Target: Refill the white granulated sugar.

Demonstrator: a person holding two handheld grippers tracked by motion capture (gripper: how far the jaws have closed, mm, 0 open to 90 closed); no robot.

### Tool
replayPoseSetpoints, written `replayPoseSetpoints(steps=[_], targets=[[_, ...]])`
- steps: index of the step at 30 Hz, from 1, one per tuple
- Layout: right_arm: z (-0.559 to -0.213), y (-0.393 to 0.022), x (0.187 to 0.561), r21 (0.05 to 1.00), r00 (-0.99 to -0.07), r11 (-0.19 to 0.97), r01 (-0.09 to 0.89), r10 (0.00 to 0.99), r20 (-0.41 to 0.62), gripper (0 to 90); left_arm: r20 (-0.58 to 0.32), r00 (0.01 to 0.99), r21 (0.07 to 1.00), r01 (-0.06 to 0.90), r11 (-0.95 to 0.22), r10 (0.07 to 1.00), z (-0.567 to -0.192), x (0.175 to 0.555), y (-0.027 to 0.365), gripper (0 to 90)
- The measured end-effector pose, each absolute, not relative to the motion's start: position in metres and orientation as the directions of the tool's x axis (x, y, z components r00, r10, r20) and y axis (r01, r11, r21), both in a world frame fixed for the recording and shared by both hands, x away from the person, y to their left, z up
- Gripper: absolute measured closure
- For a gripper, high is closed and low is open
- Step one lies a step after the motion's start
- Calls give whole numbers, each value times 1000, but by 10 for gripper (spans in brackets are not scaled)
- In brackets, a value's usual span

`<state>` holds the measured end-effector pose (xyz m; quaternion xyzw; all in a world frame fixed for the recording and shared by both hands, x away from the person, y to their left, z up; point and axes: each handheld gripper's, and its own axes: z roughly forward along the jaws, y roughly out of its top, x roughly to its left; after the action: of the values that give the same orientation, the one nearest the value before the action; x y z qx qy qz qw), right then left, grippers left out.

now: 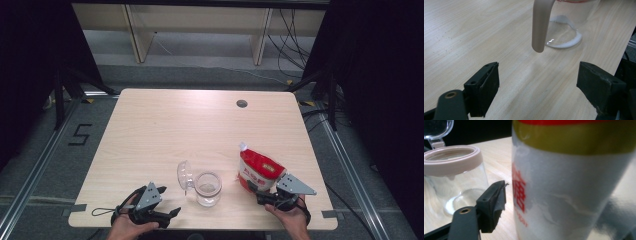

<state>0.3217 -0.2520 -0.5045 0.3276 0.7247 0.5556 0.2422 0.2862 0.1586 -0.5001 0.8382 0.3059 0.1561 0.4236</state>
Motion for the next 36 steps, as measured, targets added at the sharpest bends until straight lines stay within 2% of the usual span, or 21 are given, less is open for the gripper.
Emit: replayPoseSetpoints(steps=[3, 4, 7, 14, 16, 18, 19, 20, 21, 22, 24, 25, 33, 36], targets=[[-506, -252, 325, 969, -682, 178, 174, 731, -12, 229, -13, 772, 807, 383, -449, 636, -500, 286, 158, 179], [-507, -252, 325, 967, -672, 197, 161, 740, -38, 227, 12, 774, 804, 369, -466, 633, -499, 286, 159, 179], [-507, -250, 326, 966, -691, 190, 173, 723, -18, 224, 21, 780, 804, 359, -475, 625, -499, 286, 159, 179], [-509, -252, 329, 970, -689, 170, 171, 725, -6, 271, -2, 771, 805, 378, -456, 636, -500, 285, 158, 179], [-511, -253, 333, 977, -687, 164, 135, 726, -27, 305, 6, 771, 802, 377, -463, 637, -500, 286, 158, 178], [-512, -252, 331, 974, -689, 143, 177, 725, 19, 324, 0, 771, 808, 375, -455, 637, -500, 286, 158, 178], [-512, -253, 332, 975, -685, 159, 157, 729, -9, 342, 2, 774, 802, 376, -463, 633, -499, 286, 159, 178], [-513, -252, 329, 969, -673, 129, 212, 738, 49, 342, 2, 774, 802, 376, -463, 633, -499, 286, 159, 179], [-514, -253, 332, 975, -685, 122, 188, 728, 41, 346, -4, 774, 812, 373, -450, 634, -499, 286, 158, 178], [-514, -254, 332, 969, -681, 151, 195, 732, 23, 350, 6, 780, 805, 368, -466, 626, -499, 286, 159, 178], [-514, -253, 332, 971, -680, 133, 198, 732, 39, 351, 3, 771, 805, 377, -459, 637, -500, 285, 158, 178], [-515, -253, 335, 975, -700, 143, 167, 714, 15, 352, 3, 771, 804, 377, -459, 637, -500, 285, 158, 178], [-516, -251, 337, 979, -702, 123, 164, 711, 28, 369, -4, 770, 810, 376, -449, 638, -501, 285, 157, 178], [-516, -252, 336, 973, -699, 128, 192, 714, 45, 373, -8, 770, 817, 373, -440, 638, -501, 285, 157, 178]])
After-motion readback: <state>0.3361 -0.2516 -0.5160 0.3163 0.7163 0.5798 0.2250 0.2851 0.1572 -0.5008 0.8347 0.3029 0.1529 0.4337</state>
